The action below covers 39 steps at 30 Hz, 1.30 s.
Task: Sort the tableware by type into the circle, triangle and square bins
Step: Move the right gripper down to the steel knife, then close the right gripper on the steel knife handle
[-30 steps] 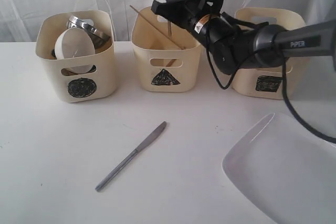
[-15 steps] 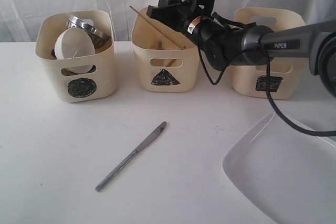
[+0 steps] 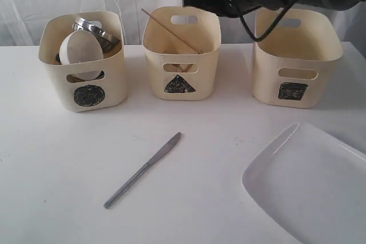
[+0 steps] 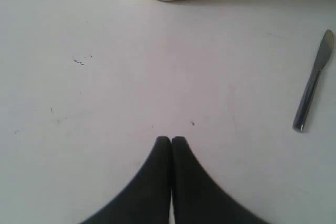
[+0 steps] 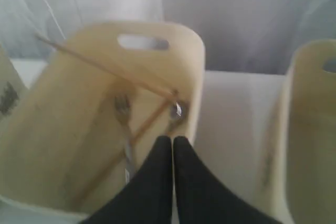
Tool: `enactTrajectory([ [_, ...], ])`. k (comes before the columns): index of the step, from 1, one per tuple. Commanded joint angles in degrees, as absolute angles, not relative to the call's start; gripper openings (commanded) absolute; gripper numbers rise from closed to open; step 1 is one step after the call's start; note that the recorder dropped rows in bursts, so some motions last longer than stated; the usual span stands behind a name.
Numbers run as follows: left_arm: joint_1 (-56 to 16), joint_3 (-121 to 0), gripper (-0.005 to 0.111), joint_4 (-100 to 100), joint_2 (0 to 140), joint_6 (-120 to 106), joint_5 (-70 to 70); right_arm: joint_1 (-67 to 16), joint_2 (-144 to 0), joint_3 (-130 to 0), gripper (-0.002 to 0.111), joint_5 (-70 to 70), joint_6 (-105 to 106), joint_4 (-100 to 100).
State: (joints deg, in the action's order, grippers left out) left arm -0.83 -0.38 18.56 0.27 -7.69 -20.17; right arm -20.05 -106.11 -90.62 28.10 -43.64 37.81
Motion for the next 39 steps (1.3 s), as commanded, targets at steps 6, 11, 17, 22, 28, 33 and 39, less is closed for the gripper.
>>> enactTrajectory([
  [6,-0.7,0.0,0.000,18.9,0.0,-7.6,-21.9,-25.1,-105.8,-90.6,0.000,53.5,20.8,-16.4],
  [11,-0.7,0.0,0.000,18.9,0.0,-7.6,-21.9,-34.0,-105.9,-90.6,0.000,53.9,21.0,-16.9],
  [17,-0.7,0.0,0.000,18.9,0.0,-7.6,-21.9,-41.3,-107.9,-90.6,0.000,57.1,31.1,-16.9],
  [22,-0.7,0.0,0.000,18.9,0.0,-7.6,-21.9,-44.4,-112.0,-90.6,0.000,61.3,39.5,-16.9],
  [28,-0.7,0.0,0.000,18.9,0.0,-7.6,-21.9,-46.2,-116.8,-90.6,0.001,62.3,41.9,-15.0],
  [33,-0.7,0.0,0.000,18.9,0.0,-7.6,-21.9,-46.2,-118.1,-90.6,0.016,63.4,42.8,-14.1],
  [39,-0.7,0.0,0.000,18.9,0.0,-7.6,-21.9,-46.2,-118.1,-90.6,0.028,64.7,45.1,-8.6],
])
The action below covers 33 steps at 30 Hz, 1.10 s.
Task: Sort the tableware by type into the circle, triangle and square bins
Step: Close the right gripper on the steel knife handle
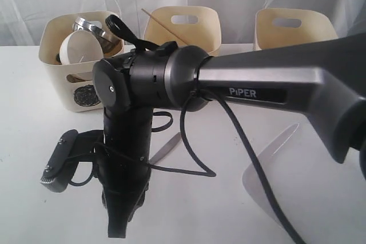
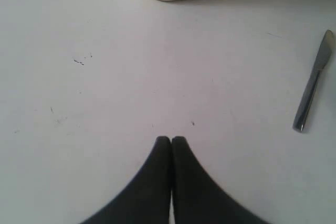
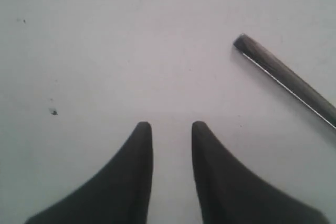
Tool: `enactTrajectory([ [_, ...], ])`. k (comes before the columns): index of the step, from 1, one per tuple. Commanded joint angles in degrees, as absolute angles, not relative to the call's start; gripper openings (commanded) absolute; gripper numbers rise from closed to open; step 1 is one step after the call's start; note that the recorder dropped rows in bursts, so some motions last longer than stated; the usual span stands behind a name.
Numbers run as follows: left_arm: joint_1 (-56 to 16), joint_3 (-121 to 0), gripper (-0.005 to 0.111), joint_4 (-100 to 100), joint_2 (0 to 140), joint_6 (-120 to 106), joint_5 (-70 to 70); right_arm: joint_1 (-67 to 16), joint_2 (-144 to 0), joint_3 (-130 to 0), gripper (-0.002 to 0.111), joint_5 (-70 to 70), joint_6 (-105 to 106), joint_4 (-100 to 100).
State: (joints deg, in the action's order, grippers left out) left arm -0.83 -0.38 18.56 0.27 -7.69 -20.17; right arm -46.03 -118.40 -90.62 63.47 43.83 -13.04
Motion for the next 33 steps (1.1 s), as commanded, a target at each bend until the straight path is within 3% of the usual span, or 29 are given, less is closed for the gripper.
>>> enactTrajectory([
  [1,-0.7,0.0,0.000,18.9,0.0,-7.6,-21.9,-46.2,-118.1,-90.6,0.028,64.9,45.1,-6.8],
  [9,-0.7,0.0,0.000,18.9,0.0,-7.6,-21.9,-46.2,-118.1,-90.6,0.029,63.1,46.6,-3.2],
  [16,-0.7,0.0,0.000,18.9,0.0,-7.6,-21.9,-46.1,-118.2,-90.6,0.046,64.1,56.9,-1.6],
  [33,-0.7,0.0,0.000,18.9,0.0,-7.6,-21.9,-46.1,-121.0,-90.6,0.046,48.2,61.7,4.6],
])
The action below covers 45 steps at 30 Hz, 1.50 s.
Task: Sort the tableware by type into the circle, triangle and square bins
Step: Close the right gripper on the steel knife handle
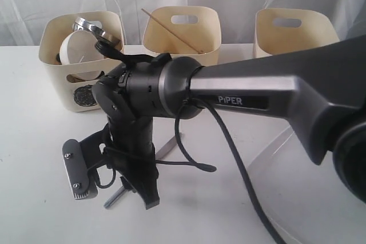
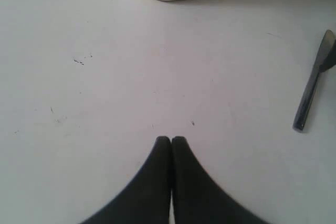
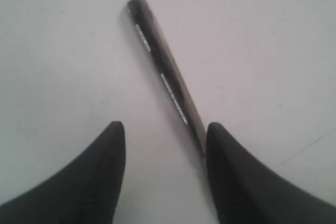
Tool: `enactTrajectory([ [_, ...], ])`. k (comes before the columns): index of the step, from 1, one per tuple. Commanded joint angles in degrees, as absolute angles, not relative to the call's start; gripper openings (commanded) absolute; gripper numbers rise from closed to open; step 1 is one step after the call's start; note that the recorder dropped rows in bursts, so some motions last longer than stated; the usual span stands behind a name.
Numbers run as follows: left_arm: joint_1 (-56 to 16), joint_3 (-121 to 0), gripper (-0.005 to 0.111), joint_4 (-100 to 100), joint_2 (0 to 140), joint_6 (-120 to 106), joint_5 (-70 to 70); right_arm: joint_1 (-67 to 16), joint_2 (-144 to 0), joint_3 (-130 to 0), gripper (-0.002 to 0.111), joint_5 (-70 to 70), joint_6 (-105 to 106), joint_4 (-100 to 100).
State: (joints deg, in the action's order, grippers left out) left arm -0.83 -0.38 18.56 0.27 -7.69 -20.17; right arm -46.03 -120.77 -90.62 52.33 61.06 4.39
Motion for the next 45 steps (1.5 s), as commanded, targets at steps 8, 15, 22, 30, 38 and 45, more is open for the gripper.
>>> enactTrajectory([
  [8,-0.7,0.0,0.000,18.9,0.0,-7.6,-21.9,-46.0,-122.5,-90.6,0.046,47.4,61.7,1.9],
  [15,-0.7,0.0,0.000,18.9,0.0,-7.6,-21.9,-43.9,-124.1,-90.6,0.046,49.0,61.6,0.0],
  [22,-0.7,0.0,0.000,18.9,0.0,-7.6,-21.9,-42.2,-124.6,-90.6,0.046,49.0,61.7,-5.6],
  [30,-0.7,0.0,0.000,18.9,0.0,-7.6,-21.9,-42.2,-126.2,-90.6,0.046,48.8,63.0,-5.7],
  [38,-0.7,0.0,0.000,18.9,0.0,-7.6,-21.9,-42.2,-126.8,-90.6,0.034,50.9,63.0,-5.7],
  [45,-0.7,0.0,0.000,18.9,0.0,-7.6,-21.9,-42.2,-126.8,-90.6,0.031,50.8,63.0,-3.8],
])
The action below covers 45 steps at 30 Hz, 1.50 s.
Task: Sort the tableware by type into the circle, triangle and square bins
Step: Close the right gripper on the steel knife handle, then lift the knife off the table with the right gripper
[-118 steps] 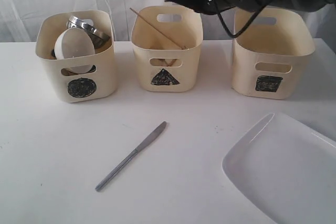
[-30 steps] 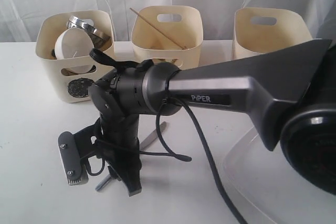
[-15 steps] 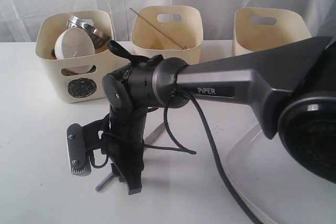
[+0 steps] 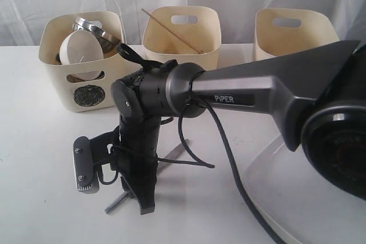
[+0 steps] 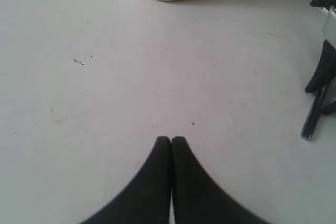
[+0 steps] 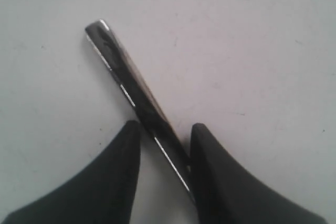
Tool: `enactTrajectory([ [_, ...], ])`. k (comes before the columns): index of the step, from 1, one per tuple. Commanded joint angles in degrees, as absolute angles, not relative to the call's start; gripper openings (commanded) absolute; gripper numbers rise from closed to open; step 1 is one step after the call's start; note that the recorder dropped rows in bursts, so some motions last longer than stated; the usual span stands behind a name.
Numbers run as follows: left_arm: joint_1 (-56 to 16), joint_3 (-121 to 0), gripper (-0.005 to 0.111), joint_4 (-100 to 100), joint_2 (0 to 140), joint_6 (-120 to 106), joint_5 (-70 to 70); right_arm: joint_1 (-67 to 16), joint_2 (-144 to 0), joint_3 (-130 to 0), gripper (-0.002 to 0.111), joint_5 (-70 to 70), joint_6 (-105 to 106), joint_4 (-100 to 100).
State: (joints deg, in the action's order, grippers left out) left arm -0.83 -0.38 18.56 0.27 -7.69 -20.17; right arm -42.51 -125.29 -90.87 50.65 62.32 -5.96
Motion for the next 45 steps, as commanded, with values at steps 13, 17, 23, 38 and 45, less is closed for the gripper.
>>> enactTrajectory([
  [13,-0.7,0.0,0.000,18.9,0.0,-7.6,-21.9,-42.2,-126.4,-90.6,0.045,55.3,62.9,-3.2],
  [17,-0.7,0.0,0.000,18.9,0.0,-7.6,-21.9,-42.2,-124.6,-90.6,0.045,56.0,63.0,-4.4],
  [23,-0.7,0.0,0.000,18.9,0.0,-7.6,-21.9,-41.5,-124.5,-90.6,0.045,56.1,64.7,-12.4],
  [38,-0.7,0.0,0.000,18.9,0.0,-7.6,-21.9,-39.9,-125.9,-90.6,0.041,55.6,64.7,-7.5],
  [45,-0.7,0.0,0.000,18.9,0.0,-7.6,-21.9,-39.9,-128.5,-90.6,0.032,57.0,64.7,-7.7],
])
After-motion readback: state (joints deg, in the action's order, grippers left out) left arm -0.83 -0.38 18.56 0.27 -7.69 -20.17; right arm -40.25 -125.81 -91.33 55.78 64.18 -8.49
